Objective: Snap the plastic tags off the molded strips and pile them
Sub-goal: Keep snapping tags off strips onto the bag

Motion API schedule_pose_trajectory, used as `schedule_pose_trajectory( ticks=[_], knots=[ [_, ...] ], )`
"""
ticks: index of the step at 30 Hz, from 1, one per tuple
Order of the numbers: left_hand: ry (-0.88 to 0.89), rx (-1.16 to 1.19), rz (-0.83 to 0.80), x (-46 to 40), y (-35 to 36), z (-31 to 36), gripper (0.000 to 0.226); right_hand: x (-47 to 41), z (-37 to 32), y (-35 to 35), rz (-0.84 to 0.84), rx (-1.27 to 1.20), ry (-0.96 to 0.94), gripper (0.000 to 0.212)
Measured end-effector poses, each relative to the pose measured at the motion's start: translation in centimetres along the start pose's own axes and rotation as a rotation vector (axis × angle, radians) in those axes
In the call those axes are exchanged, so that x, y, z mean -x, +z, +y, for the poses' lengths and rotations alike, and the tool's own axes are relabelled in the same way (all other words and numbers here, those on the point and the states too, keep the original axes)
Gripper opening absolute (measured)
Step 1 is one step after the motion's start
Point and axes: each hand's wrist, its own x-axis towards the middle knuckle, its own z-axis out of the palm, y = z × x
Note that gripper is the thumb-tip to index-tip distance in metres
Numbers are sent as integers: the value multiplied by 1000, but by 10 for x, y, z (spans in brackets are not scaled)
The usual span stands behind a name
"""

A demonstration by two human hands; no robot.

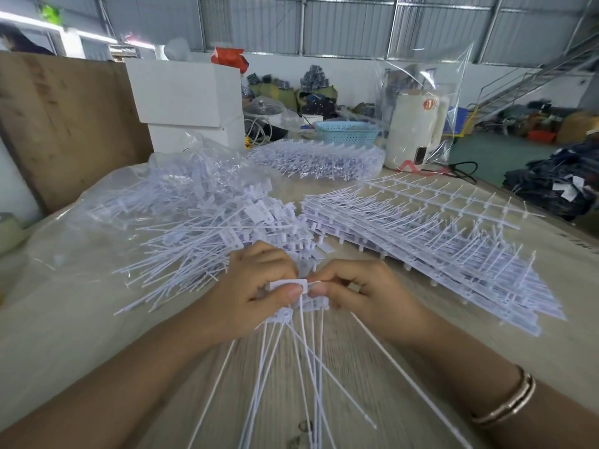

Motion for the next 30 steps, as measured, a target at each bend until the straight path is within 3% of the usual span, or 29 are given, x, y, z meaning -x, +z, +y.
schedule_pose_trajectory(
  ticks=[5, 8, 10, 13, 15, 18, 21, 23, 24, 26, 28, 30],
  knots=[
    [-88, 482, -141, 1, -1, 9, 16, 1, -2, -4, -91, -359, 27, 13],
    [-270, 689, -15, 7, -10, 4, 17, 0, 0, -27, 139, -437, 29, 17],
    [-267, 532, -4, 7, -14, -4, 17, 1, 4, -36, 287, -372, 43, 9],
    [-114, -11, -26, 2, -8, -15, 27, 1, 6, -15, 247, -144, 90, 16],
    [-111, -234, 16, 1, -6, -18, 41, -5, 9, 5, 237, 40, 32, 24],
    [-158, -362, 59, 0, -10, -17, 44, -14, 9, 25, 216, 219, 29, 35],
    [-185, -439, 108, -3, -19, -5, 43, -14, 3, 25, 135, 287, 101, 61],
    [-308, -433, 141, -4, -35, 7, 53, -12, 1, 12, 225, 244, 158, 63],
    [-420, -441, 103, -4, -47, 13, 66, -10, 0, 2, 265, 224, 201, 60],
    [-700, -513, -168, -2, -68, 23, 93, -5, -2, -18, 179, 243, 356, 58],
    [-899, -542, -490, 4, -76, 33, 106, 1, -6, -27, -123, 319, 508, 53],
    [-923, -572, -665, 14, -65, 45, 99, 4, -11, -25, -380, 325, 561, 39]
  ],
)
